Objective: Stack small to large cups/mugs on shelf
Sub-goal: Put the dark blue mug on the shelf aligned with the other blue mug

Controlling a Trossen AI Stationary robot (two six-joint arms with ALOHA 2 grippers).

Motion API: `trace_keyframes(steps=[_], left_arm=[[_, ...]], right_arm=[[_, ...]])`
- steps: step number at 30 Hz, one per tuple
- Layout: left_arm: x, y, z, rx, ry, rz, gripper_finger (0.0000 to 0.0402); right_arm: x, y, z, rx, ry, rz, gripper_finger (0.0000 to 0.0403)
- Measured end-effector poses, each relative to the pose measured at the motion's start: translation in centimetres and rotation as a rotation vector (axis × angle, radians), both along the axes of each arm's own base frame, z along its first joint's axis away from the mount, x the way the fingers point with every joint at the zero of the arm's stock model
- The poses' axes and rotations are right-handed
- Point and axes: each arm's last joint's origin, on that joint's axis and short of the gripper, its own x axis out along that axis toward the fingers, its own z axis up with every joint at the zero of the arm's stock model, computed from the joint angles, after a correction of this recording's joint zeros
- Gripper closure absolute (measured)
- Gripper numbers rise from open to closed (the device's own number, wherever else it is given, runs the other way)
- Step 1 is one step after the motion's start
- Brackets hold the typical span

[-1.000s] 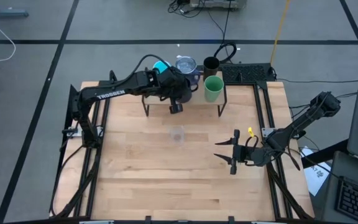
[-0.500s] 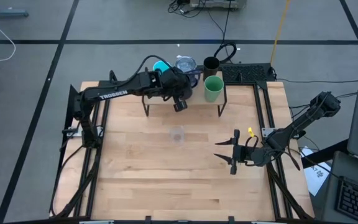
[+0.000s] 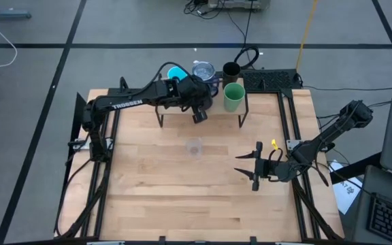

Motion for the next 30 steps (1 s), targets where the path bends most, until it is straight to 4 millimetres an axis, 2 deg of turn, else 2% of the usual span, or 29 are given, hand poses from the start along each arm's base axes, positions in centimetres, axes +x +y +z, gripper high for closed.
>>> trace_keyframes(steps=[18,30], left_arm=[[0.1,0.1,0.1,0.051,0.031,-0.15,0.0383],[1.1,1.6,-1.4,0.055,0.04,-0.178,0.0377]], right_arm=[[0.0,0.0,0.1,0.003,-0.012,0.002,0.0214],[0.1,0.0,0.2,0.001,-0.014,0.003,0.0214]])
